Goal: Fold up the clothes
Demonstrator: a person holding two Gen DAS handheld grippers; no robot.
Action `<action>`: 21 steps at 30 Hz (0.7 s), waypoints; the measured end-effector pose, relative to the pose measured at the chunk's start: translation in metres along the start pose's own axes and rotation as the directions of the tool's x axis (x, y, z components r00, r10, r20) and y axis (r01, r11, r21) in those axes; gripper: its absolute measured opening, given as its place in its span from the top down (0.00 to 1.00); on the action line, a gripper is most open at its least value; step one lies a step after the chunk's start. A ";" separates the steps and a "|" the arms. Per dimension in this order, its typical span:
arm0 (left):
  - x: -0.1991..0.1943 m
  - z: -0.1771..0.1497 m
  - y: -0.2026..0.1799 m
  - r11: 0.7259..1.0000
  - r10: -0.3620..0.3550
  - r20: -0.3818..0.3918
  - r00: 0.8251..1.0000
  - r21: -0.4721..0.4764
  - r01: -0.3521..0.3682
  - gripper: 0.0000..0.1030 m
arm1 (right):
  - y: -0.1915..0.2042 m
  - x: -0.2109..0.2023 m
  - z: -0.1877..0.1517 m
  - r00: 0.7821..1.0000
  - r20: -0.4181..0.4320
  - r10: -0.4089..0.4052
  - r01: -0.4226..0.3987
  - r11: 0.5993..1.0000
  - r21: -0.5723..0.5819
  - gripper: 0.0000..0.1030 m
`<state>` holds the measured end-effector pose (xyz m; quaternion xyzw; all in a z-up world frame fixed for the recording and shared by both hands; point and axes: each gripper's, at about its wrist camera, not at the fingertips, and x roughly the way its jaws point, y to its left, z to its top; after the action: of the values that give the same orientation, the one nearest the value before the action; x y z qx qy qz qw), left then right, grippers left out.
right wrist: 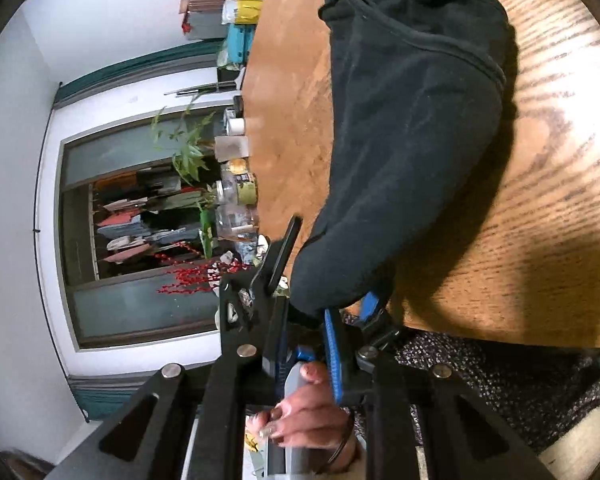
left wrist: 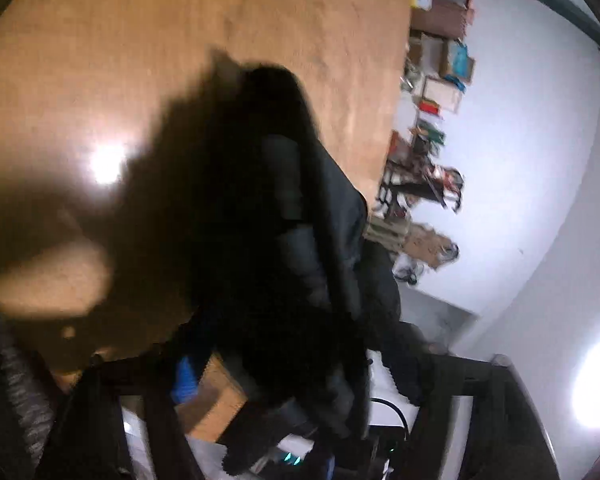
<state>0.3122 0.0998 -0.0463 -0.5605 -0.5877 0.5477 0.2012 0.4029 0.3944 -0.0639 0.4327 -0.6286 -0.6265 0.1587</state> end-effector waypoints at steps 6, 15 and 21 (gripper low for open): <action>0.004 -0.001 -0.033 0.996 -0.052 -0.021 0.998 0.073 0.054 0.80 | -0.018 -0.034 -0.002 0.986 0.101 -0.131 0.132 0.991 -0.004 0.25; 0.007 0.002 -0.052 0.992 -0.041 -0.021 0.999 0.119 0.043 0.80 | -0.032 -0.006 0.040 0.993 0.115 -0.023 0.017 0.999 0.050 0.22; 0.006 0.004 -0.062 0.982 -0.010 0.004 1.000 0.188 0.009 0.80 | -0.040 0.016 0.069 0.991 0.118 0.054 -0.064 0.994 0.083 0.34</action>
<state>0.2800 0.1179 0.0046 -0.5351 -0.5365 0.6009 0.2543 0.3562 0.4336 -0.1176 0.3832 -0.6759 -0.6177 0.1215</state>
